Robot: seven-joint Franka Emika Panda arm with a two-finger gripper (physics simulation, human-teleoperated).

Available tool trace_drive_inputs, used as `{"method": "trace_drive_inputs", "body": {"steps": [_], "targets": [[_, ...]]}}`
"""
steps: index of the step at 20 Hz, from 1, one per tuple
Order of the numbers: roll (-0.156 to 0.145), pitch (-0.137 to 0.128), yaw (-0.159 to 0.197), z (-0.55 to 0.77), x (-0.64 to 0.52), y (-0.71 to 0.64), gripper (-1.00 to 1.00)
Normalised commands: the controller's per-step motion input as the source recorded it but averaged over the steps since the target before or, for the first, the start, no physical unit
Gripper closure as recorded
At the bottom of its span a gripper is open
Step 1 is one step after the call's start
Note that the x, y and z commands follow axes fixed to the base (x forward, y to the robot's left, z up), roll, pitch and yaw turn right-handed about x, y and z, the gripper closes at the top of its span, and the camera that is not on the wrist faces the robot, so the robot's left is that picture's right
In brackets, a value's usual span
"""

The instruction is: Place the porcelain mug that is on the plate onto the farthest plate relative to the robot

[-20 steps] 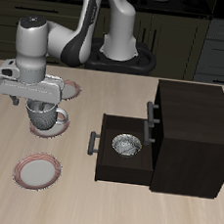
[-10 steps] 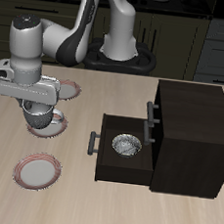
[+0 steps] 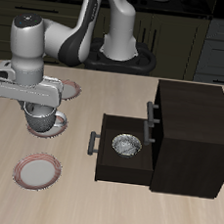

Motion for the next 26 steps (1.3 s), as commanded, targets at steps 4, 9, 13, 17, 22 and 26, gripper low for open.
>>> {"method": "trace_drive_inputs", "body": {"steps": [4, 9, 13, 17, 22, 26], "targets": [[0.002, -0.053, 0.009, 0.3, 0.19, 0.1, 1.0], [0.001, -0.077, -0.006, 0.49, 0.17, 0.04, 1.0], [-0.012, -0.057, 0.004, 0.43, 0.25, 0.01, 1.0], [-0.013, -0.075, 0.007, 0.39, 0.16, 0.07, 1.0], [0.0, -0.016, -0.011, 0.12, 0.42, 0.04, 1.0], [0.022, 0.007, 0.004, 0.01, 0.37, -0.04, 1.0]]}}
